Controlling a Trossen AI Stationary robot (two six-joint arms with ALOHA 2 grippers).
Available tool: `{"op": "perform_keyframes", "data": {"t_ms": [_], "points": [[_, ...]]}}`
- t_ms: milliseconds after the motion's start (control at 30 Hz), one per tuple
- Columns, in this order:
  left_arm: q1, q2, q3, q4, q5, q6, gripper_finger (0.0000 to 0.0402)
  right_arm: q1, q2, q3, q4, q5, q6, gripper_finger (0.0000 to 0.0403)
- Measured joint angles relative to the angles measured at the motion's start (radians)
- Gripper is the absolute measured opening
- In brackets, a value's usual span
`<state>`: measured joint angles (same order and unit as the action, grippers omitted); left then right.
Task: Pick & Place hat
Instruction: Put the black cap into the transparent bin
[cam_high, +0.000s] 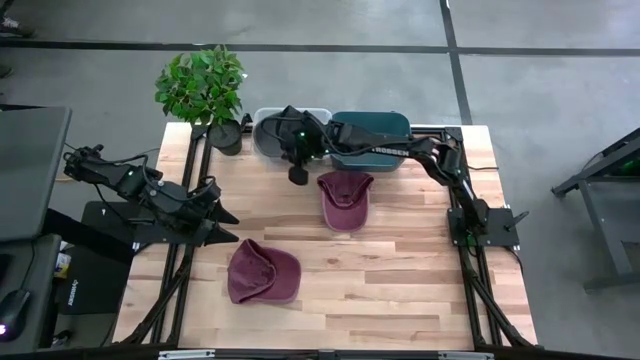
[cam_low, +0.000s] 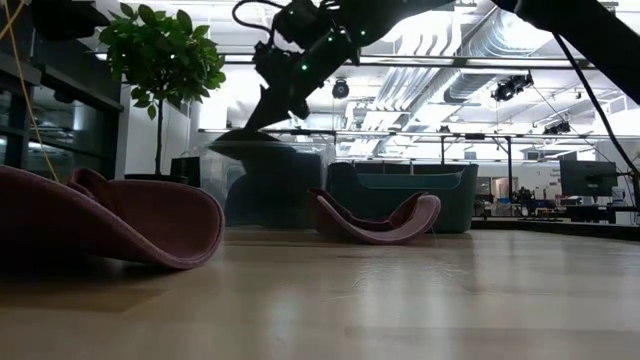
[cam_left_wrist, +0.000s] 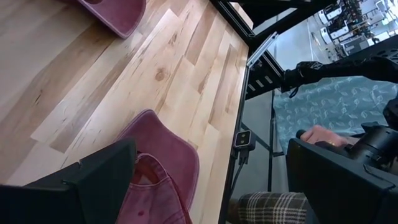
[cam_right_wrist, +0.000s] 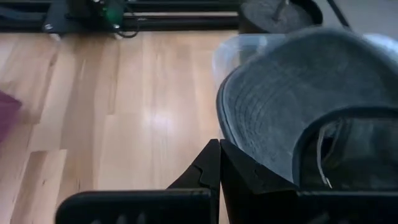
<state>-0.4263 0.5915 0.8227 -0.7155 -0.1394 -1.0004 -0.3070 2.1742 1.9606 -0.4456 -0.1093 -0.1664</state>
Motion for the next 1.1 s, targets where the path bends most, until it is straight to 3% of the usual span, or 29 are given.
{"op": "perform_keyframes", "data": {"t_ms": [433, 667, 900, 1100], "points": [[0.000, 0.000, 0.001, -0.007, -0.003, -0.025, 0.0399, -0.002, 0.066, 0.000, 0.121, 0.043, 0.139, 0.0000], [0.000, 0.000, 0.001, -0.011, -0.004, -0.035, 0.0399, 0.007, 0.058, 0.010, 0.183, 0.090, 0.135, 0.0000], [0.000, 0.000, 0.001, -0.012, -0.004, -0.045, 0.0399, 0.005, 0.057, 0.011, 0.184, 0.213, 0.161, 0.0000], [0.000, 0.000, 0.001, -0.012, -0.004, -0.045, 0.0399, 0.000, 0.057, 0.011, 0.182, 0.162, 0.168, 0.0000]]}}
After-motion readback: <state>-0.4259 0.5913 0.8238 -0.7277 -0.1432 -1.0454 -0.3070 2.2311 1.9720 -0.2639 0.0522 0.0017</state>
